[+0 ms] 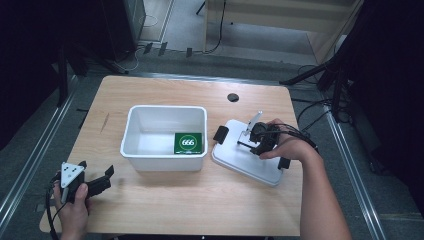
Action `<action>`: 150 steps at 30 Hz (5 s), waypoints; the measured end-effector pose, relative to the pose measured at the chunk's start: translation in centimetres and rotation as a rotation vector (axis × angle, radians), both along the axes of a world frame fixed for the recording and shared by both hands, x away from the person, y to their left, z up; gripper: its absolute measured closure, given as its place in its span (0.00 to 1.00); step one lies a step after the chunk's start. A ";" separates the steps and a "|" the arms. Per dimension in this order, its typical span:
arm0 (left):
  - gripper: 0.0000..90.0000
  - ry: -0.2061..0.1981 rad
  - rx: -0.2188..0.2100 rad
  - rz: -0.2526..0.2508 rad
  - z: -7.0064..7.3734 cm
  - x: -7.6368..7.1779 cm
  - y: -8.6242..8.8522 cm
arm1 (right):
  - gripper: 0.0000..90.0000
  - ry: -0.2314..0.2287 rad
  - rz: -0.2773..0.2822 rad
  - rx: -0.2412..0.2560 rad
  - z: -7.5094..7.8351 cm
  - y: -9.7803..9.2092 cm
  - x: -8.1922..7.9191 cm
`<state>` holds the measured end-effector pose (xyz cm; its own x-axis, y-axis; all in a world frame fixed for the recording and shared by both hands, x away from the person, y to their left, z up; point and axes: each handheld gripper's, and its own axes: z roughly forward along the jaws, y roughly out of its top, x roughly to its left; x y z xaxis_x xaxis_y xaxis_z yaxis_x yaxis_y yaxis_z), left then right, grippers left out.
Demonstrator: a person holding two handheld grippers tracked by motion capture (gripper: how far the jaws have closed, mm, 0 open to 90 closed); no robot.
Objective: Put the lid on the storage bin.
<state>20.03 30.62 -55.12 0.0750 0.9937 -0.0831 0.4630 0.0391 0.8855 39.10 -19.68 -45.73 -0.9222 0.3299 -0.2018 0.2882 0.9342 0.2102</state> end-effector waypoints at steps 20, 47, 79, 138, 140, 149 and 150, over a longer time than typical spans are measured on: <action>0.09 0.002 -0.002 -0.001 0.0 0.0 0.0 | 0.95 0.035 -0.007 -0.012 0.0 -0.3 0.8; 0.09 0.002 -0.003 0.002 0.0 0.0 0.0 | 0.95 -0.022 0.070 0.042 7.5 -2.2 0.5; 0.09 0.000 0.000 0.004 0.0 0.0 0.1 | 0.95 -0.071 0.255 0.069 14.7 6.0 -0.6; 0.09 -0.007 -0.003 -0.007 0.0 0.0 0.0 | 0.95 -0.002 0.432 0.096 12.0 24.0 -0.5; 0.09 -0.006 -0.001 -0.008 0.0 0.0 0.0 | 0.95 0.001 0.421 0.093 12.0 24.1 -0.5; 0.09 -0.009 -0.004 -0.009 0.0 0.0 0.0 | 0.95 0.005 0.422 0.095 11.7 24.7 -0.5; 0.09 -0.009 -0.004 -0.009 0.0 0.0 0.0 | 0.95 0.008 0.423 0.094 11.7 24.8 -0.5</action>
